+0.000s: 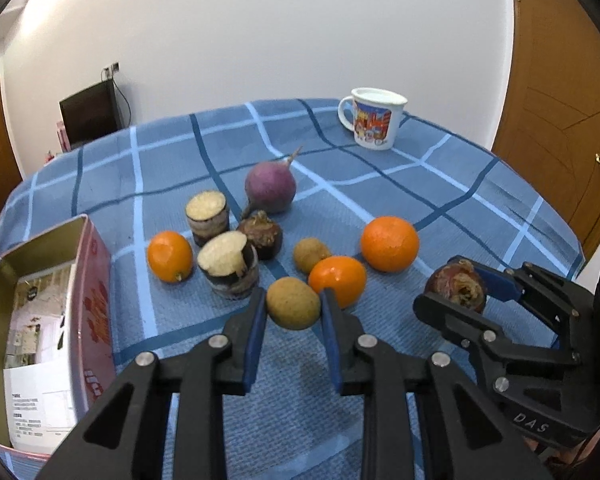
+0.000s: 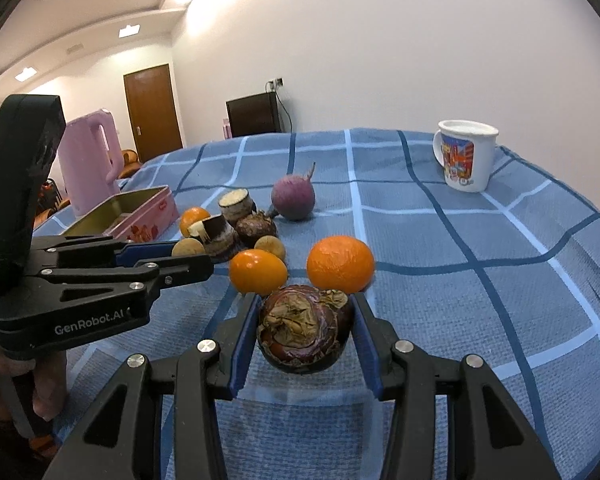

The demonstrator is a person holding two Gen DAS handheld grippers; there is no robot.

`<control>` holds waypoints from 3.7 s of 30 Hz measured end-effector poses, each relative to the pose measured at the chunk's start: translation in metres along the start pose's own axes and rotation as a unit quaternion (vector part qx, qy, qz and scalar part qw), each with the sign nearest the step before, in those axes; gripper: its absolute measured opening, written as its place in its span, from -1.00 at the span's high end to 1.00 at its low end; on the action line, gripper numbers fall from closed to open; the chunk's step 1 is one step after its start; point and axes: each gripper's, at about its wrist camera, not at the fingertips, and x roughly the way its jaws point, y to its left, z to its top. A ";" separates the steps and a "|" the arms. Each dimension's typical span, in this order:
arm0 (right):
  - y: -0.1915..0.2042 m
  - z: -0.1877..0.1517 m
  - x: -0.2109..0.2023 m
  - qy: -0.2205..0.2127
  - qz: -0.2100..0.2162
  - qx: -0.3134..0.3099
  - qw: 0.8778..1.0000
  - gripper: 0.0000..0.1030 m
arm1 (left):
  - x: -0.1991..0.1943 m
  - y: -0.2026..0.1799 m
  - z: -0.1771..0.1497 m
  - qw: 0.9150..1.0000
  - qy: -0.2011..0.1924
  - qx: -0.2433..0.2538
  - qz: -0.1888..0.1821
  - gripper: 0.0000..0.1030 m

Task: Organize fruits
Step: 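Lift both held fruits and carry them toward the open tin box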

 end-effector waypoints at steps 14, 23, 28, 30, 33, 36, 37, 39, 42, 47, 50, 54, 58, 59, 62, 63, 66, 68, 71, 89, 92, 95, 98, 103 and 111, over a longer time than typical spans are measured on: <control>0.004 -0.004 -0.014 -0.051 0.005 -0.012 0.999 0.09 | -0.017 0.006 -0.007 0.999 -0.034 -0.014 -0.004 0.45; 0.005 -0.005 -0.020 -0.072 0.008 -0.018 0.997 0.09 | -0.020 0.005 -0.013 0.999 -0.040 -0.017 -0.003 0.45; 0.005 -0.006 -0.023 -0.082 0.008 -0.019 0.996 0.09 | -0.024 0.006 -0.014 0.998 -0.052 -0.022 0.000 0.45; 0.005 -0.007 -0.024 -0.087 0.008 -0.019 0.996 0.09 | -0.027 0.006 -0.014 0.998 -0.060 -0.021 0.003 0.45; 0.005 -0.007 -0.025 -0.091 0.007 -0.022 0.996 0.08 | -0.031 0.007 -0.014 0.997 -0.068 -0.019 0.006 0.45; 0.006 -0.008 -0.025 -0.094 0.006 -0.024 0.995 0.09 | -0.033 0.007 -0.013 0.997 -0.075 -0.017 0.009 0.45; 0.006 -0.008 -0.026 -0.095 0.005 -0.024 0.995 0.09 | -0.035 0.007 -0.013 0.997 -0.077 -0.016 0.010 0.45; 0.006 -0.008 -0.027 -0.099 0.005 -0.023 0.995 0.08 | -0.036 0.007 -0.013 0.996 -0.082 -0.015 0.012 0.45; 0.006 -0.009 -0.028 -0.103 0.005 -0.022 0.994 0.08 | -0.039 0.007 -0.012 0.996 -0.089 -0.014 0.015 0.45; 0.007 -0.008 -0.028 -0.103 0.003 -0.025 0.994 0.09 | -0.044 0.008 -0.012 0.995 -0.099 -0.012 0.019 0.45; 0.007 -0.008 -0.028 -0.104 0.001 -0.026 0.994 0.09 | -0.048 0.007 -0.012 0.994 -0.107 -0.009 0.024 0.45; 0.008 -0.007 -0.030 -0.107 -0.001 -0.027 0.994 0.09 | -0.052 0.007 -0.011 0.993 -0.115 -0.005 0.027 0.45; 0.010 -0.007 -0.032 -0.110 -0.003 -0.030 0.993 0.09 | -0.055 0.006 -0.010 0.992 -0.121 -0.002 0.031 0.45; 0.010 -0.006 -0.032 -0.111 -0.004 -0.030 0.993 0.09 | -0.056 0.006 -0.010 0.992 -0.124 -0.001 0.033 0.45; 0.011 -0.005 -0.034 -0.114 -0.005 -0.032 0.993 0.09 | -0.058 0.006 -0.009 0.991 -0.127 -0.002 0.033 0.45; 0.012 -0.005 -0.035 -0.116 -0.005 -0.033 0.993 0.09 | -0.058 0.006 -0.009 0.991 -0.128 -0.003 0.033 0.45; 0.012 -0.003 -0.038 -0.121 -0.004 -0.033 0.992 0.08 | -0.060 0.005 -0.009 0.991 -0.133 -0.002 0.035 0.45; 0.013 -0.002 -0.040 -0.124 -0.004 -0.034 0.992 0.08 | -0.061 0.004 -0.009 0.990 -0.136 -0.002 0.037 0.45; 0.015 0.000 -0.044 -0.129 -0.003 -0.037 0.991 0.08 | -0.064 0.004 -0.009 0.989 -0.141 -0.001 0.039 0.45; 0.023 0.010 -0.049 -0.143 0.000 -0.049 0.988 0.08 | -0.071 0.004 -0.010 0.986 -0.158 -0.002 0.048 0.45; 0.026 0.013 -0.049 -0.144 0.002 -0.054 0.988 0.08 | -0.073 0.007 -0.010 0.986 -0.160 -0.003 0.051 0.45; 0.028 0.016 -0.049 -0.147 0.005 -0.058 0.987 0.08 | -0.074 0.010 -0.010 0.985 -0.162 -0.007 0.053 0.45; 0.032 0.019 -0.050 -0.149 0.007 -0.062 0.987 0.08 | -0.075 0.012 -0.010 0.985 -0.163 -0.009 0.056 0.45; 0.039 0.025 -0.048 -0.149 0.015 -0.071 0.986 0.08 | -0.076 0.019 -0.011 0.985 -0.162 -0.015 0.064 0.45; 0.058 0.039 -0.043 -0.151 0.030 -0.090 0.984 0.08 | -0.079 0.033 -0.012 0.984 -0.161 -0.030 0.071 0.45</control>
